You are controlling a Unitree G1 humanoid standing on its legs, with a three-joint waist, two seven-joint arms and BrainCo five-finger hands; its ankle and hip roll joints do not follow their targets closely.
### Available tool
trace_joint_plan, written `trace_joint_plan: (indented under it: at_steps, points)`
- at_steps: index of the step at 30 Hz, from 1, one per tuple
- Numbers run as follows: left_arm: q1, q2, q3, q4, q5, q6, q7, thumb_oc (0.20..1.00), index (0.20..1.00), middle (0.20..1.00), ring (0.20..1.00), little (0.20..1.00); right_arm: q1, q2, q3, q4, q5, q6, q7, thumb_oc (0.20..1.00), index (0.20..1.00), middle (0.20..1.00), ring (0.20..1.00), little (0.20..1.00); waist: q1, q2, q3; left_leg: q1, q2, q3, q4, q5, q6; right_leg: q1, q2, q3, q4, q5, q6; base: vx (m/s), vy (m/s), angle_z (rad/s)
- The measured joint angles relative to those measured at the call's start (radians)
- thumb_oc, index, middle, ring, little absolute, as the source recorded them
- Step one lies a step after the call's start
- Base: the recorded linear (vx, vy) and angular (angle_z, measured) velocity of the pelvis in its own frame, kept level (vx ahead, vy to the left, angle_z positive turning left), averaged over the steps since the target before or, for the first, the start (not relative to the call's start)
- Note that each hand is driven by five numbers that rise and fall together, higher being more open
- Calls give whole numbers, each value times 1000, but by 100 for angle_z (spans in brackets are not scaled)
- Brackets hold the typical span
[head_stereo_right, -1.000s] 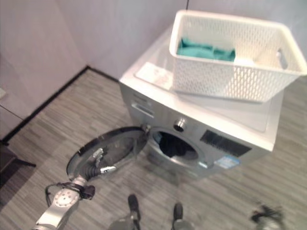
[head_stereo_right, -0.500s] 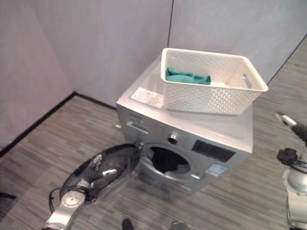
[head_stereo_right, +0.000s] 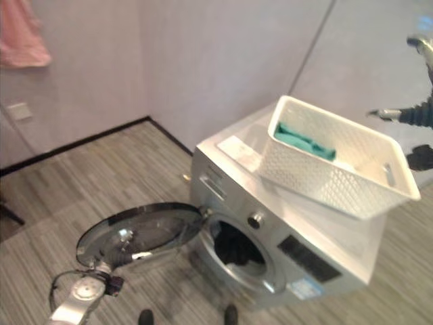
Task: Grab the laundry basket,head to the washer,open it,put in the laundry and shut it.
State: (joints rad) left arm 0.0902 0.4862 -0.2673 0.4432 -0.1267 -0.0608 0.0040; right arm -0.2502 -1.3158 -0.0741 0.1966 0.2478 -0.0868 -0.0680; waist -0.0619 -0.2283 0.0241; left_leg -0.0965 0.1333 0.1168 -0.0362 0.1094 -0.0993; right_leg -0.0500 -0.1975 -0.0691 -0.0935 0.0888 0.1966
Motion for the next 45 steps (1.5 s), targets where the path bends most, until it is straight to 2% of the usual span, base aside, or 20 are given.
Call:
trace_joint_plan:
  at_steps: [1, 3, 4, 7, 10, 12, 14, 15, 17, 18, 19, 24, 30, 33, 38, 40, 45]
  points:
    - [11, -19, -14, -1, 2, 0, -14, 1000, 1000, 1000, 1000, 1000, 0, -18, 18, 8, 16, 14, 25, 1000, 1000, 1000, 1000, 1000, -8, 17, -2, 10, 9, 0, -15, -15, -16, 1, 17, -6, 0, 6, -6, 103, -148, -2]
    - [23, -41, -9, -2, 3, 1, -24, 1000, 1000, 1000, 1000, 1000, -39, -25, 68, 21, 46, 28, 66, 1000, 1000, 1000, 1000, 1000, -21, 24, 3, 43, 23, -1, -62, -1, -35, 17, 30, -25, 5, 15, -14, 95, -160, 4]
    - [32, -46, -12, -27, -3, 1, -37, 1000, 1000, 1000, 1000, 1000, -50, -114, 158, 26, 99, 54, 138, 1000, 1000, 1000, 1000, 1000, -43, 26, 3, 52, 31, -18, -63, -4, -40, 37, 42, -43, 6, 10, -18, 40, -129, 22]
    - [28, -33, -11, -44, -23, 0, -58, 1000, 1000, 1000, 1000, 1000, -120, -157, 207, 72, 136, 65, 198, 1000, 1000, 1000, 1000, 1000, -46, 17, 5, 57, 46, -27, -63, -11, -48, 47, 59, -61, 6, 9, -20, 15, -122, 10]
    - [31, -12, -15, -45, -27, 2, -70, 1000, 1000, 1000, 1000, 1000, -307, -195, 417, 102, 144, 70, 239, 1000, 1000, 1000, 1000, 1000, -43, 7, 8, 59, 64, -28, -64, -15, -53, 49, 68, -75, 6, 8, -22, -1, -78, -1]
    - [33, -8, -14, -42, -30, 5, -76, 1000, 1000, 1000, 1000, 1000, -429, -189, 549, 112, 144, 69, 258, 1000, 1000, 1000, 1000, 1000, -30, -1, 7, 56, 69, -30, -64, -14, -54, 47, 74, -76, 4, 1, -34, 2, -104, 0]
    - [51, 14, -16, -41, -33, 5, -87, 1000, 1000, 1000, 1000, 1000, -667, -118, 785, 185, 139, 70, 270, 1000, 1000, 1000, 1000, 1000, -25, -7, 5, 55, 77, -31, -64, -15, -56, 45, 81, -78, -3, -6, -49, 4, -60, -1]
    - [51, 20, -16, -41, -33, 5, -94, 1000, 1000, 1000, 1000, 1000, -731, -108, 857, 206, 131, 71, 273, 1000, 1000, 1000, 1000, 1000, -27, -10, 3, 46, 82, -32, -64, -13, -60, 37, 86, -78, -3, -10, -57, -3, -22, 5]
    - [68, 20, -10, -41, -35, 5, -97, 1000, 1000, 1000, 1000, 1000, -809, -79, 909, 228, 127, 67, 276, 1000, 1000, 1000, 1000, 1000, -1, -2, -1, 8, 87, -55, -63, -1, -69, 12, 97, -96, -3, -4, -68, -9, -36, 19]
    - [81, 20, -14, -40, -41, 5, -98, 1000, 1000, 1000, 1000, 1000, -850, -47, 938, 266, 124, 64, 276, 1000, 1000, 1000, 1000, 1000, -2, 3, 0, 4, 88, -62, -63, 2, -71, 13, 97, -104, -3, -3, -69, -4, -34, 21]
    - [90, 18, -15, -40, -54, 5, -99, 1000, 1000, 1000, 1000, 1000, -871, -27, 952, 286, 119, 65, 276, 1000, 1000, 1000, 1000, 1000, -3, 5, -1, 1, 89, -66, -63, 3, -72, 12, 97, -107, -3, -5, -70, 7, -28, 23]
    - [137, 20, -6, -40, -64, 5, -100, 1000, 1000, 1000, 1000, 1000, -872, -12, 969, 296, 90, 64, 290, 1000, 1000, 1000, 1000, 1000, 47, 34, -4, -28, 86, -88, -59, 7, -76, 0, 100, -130, -3, -4, -73, 6, -42, 13]
    - [158, 24, 26, -38, -59, 6, -102, 1000, 1000, 1000, 1000, 1000, -871, -12, 985, 289, 71, 73, 315, 1000, 1000, 1000, 1000, 1000, 46, 57, -1, -42, 96, -108, -59, 11, -81, -3, 112, -140, -2, -5, -75, 32, -47, 7]
    - [158, 21, 47, -36, -52, 7, -103, 1000, 1000, 1000, 1000, 1000, -859, -39, 990, 250, 71, 73, 342, 1000, 1000, 1000, 1000, 1000, 40, 61, 1, -42, 107, -108, -60, 14, -86, -3, 122, -140, -3, -7, -80, 44, -28, -2]
    - [156, 17, 55, -36, -38, 8, -110, 1000, 1000, 1000, 1000, 1000, -780, -187, 974, 127, 73, 66, 394, 1000, 1000, 1000, 1000, 1000, 27, 72, 5, -40, 116, -107, -63, 15, -90, -2, 130, -141, -3, -11, -88, 47, -12, -1]
    - [157, 13, 56, -36, -21, 8, -115, 1000, 1000, 1000, 1000, 1000, -740, -217, 958, 103, 73, 67, 410, 1000, 1000, 1000, 1000, 1000, 18, 74, 5, -39, 116, -107, -63, 15, -90, -2, 130, -140, -3, -9, -89, 32, -10, -5]
    - [149, 7, 54, -36, -22, 8, -132, 1000, 1000, 1000, 1000, 1000, -630, -218, 910, 94, 72, 64, 430, 1000, 1000, 1000, 1000, 1000, -4, 81, 6, -32, 118, -103, -63, 15, -90, 0, 131, -135, -3, -9, -90, 11, -4, -3]
